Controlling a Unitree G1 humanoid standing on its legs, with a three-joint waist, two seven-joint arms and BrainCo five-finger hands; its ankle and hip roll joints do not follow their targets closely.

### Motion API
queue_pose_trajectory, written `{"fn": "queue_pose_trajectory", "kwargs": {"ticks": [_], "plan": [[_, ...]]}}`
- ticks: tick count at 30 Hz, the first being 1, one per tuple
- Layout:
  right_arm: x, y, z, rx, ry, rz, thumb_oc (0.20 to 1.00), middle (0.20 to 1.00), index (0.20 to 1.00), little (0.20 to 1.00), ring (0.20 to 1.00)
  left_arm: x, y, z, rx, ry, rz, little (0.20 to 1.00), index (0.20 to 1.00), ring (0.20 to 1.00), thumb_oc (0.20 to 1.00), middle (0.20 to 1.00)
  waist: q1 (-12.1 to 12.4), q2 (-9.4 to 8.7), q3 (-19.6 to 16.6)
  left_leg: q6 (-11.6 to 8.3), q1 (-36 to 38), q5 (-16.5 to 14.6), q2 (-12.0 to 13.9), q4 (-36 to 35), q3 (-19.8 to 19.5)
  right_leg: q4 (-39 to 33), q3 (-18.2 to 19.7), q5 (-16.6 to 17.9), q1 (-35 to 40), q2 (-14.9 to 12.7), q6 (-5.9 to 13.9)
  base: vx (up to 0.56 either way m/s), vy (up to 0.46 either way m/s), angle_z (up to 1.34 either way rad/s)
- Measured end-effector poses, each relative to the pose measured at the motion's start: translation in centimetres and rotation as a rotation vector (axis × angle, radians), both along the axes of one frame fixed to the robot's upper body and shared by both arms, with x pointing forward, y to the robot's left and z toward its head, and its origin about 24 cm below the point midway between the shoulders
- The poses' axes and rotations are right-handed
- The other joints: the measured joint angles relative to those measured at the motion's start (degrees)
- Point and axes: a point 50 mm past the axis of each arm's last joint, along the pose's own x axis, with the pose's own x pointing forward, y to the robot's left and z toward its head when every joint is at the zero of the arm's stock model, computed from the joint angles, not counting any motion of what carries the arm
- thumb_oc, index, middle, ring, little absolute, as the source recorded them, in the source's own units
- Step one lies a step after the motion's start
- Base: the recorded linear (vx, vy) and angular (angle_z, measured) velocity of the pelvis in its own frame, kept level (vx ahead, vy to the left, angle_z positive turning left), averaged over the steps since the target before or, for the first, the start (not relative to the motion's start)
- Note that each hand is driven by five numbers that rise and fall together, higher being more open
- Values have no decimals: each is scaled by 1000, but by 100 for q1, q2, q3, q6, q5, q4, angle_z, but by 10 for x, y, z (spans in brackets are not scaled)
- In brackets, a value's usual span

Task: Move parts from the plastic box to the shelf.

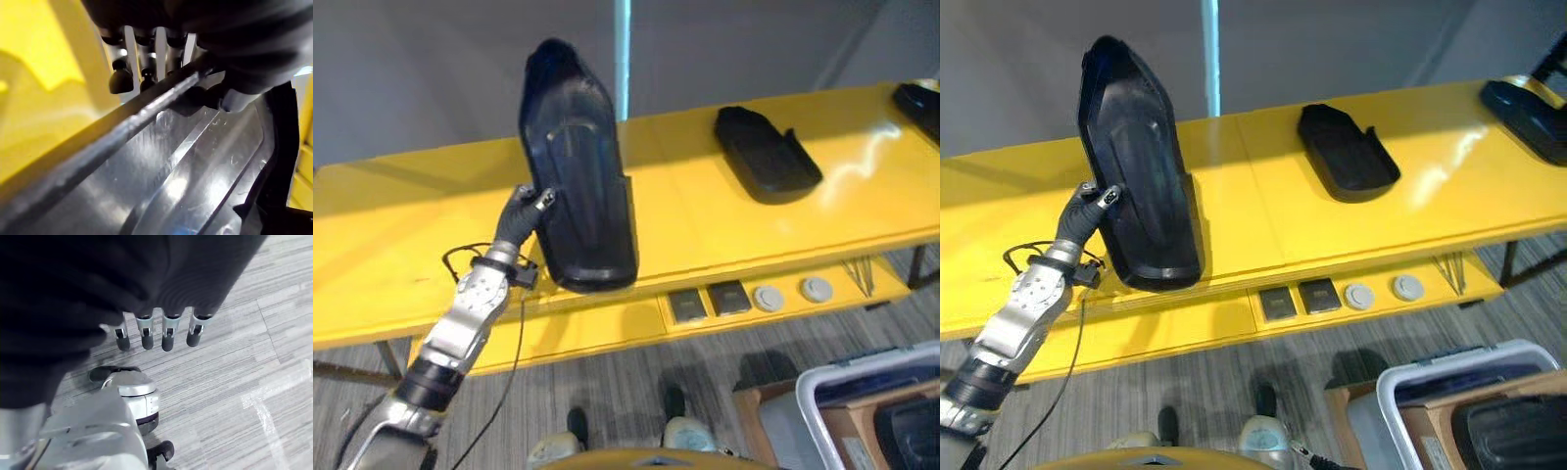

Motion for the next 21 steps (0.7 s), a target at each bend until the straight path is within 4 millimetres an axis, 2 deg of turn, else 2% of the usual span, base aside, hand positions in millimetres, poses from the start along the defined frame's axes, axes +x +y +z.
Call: {"fn": "queue_pose_trajectory", "kwargs": {"ticks": [2, 4, 9, 10, 12, 18, 20, 21], "plan": [[0, 0, 0, -1, 13, 27, 1000, 1000, 1000, 1000, 1000, 8, -2, -9, -25, 59, 32, 200, 200, 200, 200, 200, -89, 37, -20, -18, -14, 34, 33, -1, 73, 1, 92, 48, -66, 46, -48, 18, -9, -31], [-6, -3, 0, 0, 42, 57, 1000, 1000, 1000, 1000, 1000, 14, -8, -12, -26, 91, 22, 200, 200, 200, 200, 200, -306, 44, -25, -47, 5, 46, 97, 33, 137, 0, 148, 79, -81, 131, -82, 27, -20, -21], [-7, -12, 3, -18, 58, 66, 1000, 1000, 1000, 1000, 1000, 38, -5, 6, -10, 87, 63, 200, 200, 200, 200, 200, -381, 58, -6, -58, -80, 33, 154, 0, 335, -1, 343, 86, -293, 214, -87, -26, -2, -21], [-1, -18, 6, -32, 43, 78, 1000, 1000, 1000, 1000, 1000, 52, 3, 15, 22, 98, 108, 200, 200, 200, 200, 200, -429, 72, 33, -64, -173, 39, 151, -1, 388, -1, 405, 119, -423, 220, -94, -64, 0, -22], [7, -21, 8, -43, 25, 84, 1000, 1000, 1000, 1000, 1000, 61, 11, 20, 39, 111, 151, 200, 200, 200, 200, 200, -489, 90, 119, -93, -243, 49, 148, -1, 430, -1, 423, 142, -515, 219, -127, -52, -3, -15], [33, -25, 15, -58, -38, 125, 1000, 1000, 1000, 1000, 1000, 77, 33, 24, 70, 188, 280, 200, 200, 200, 200, 200, -585, 107, 584, -132, -356, 80, 178, -1, 505, -1, 537, 169, -687, 275, -141, -25, -16, -10], [38, -24, 16, -55, -50, 121, 1000, 1000, 1000, 1000, 1000, 80, 37, 31, 75, 175, 305, 200, 200, 200, 200, 200, -584, 106, 668, -147, -388, 89, 198, -1, 507, 0, 543, 173, -722, 293, -146, 0, 0, 0], [42, -24, 16, -53, -64, 109, 1000, 1000, 1000, 1000, 1000, 82, 39, 41, 84, 152, 316, 200, 200, 200, 200, 200, -578, 109, 721, -156, -449, 101, 206, -1, 506, 0, 557, 191, -783, 304, -168, -46, -5, -1]]}}
